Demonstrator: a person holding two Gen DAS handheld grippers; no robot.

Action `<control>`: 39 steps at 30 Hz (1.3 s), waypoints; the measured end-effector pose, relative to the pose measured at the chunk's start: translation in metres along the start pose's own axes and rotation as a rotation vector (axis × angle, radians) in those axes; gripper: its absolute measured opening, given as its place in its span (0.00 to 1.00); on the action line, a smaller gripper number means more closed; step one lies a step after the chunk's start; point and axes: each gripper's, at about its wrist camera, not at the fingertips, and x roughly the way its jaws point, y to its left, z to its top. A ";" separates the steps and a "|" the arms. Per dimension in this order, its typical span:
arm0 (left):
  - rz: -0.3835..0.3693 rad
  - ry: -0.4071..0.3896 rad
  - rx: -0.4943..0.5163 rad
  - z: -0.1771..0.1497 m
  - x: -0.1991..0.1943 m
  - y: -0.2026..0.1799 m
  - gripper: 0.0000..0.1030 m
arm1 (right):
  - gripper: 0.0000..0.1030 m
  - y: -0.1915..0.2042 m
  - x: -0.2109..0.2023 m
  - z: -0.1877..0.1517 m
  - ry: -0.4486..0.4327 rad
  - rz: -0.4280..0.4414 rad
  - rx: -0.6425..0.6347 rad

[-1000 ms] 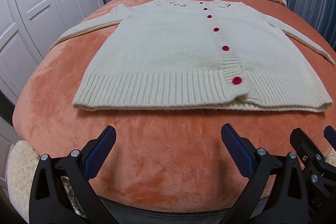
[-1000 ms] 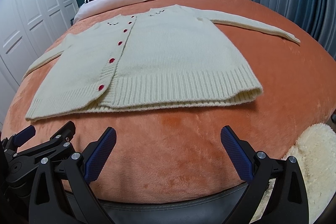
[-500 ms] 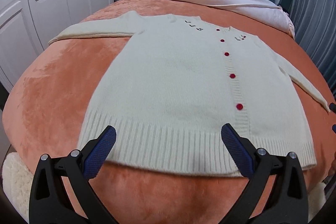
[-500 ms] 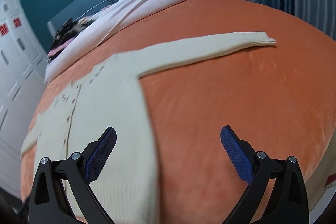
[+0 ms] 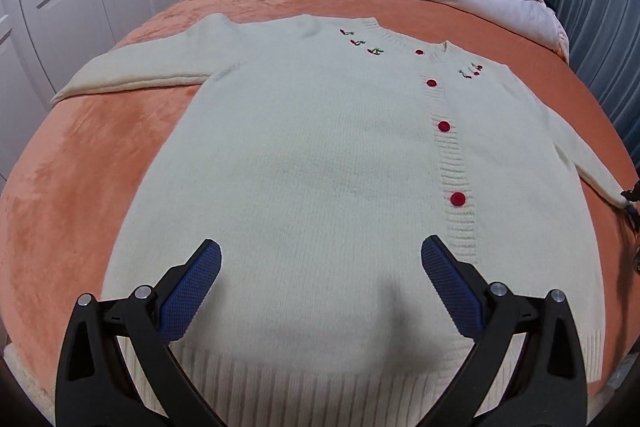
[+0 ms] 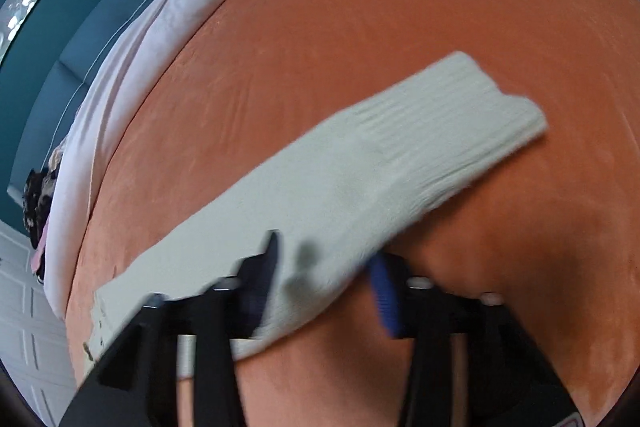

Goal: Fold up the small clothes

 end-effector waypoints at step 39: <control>-0.163 -0.018 -0.375 0.166 0.138 0.011 0.21 | 0.67 0.191 0.011 -0.174 0.082 0.338 -0.494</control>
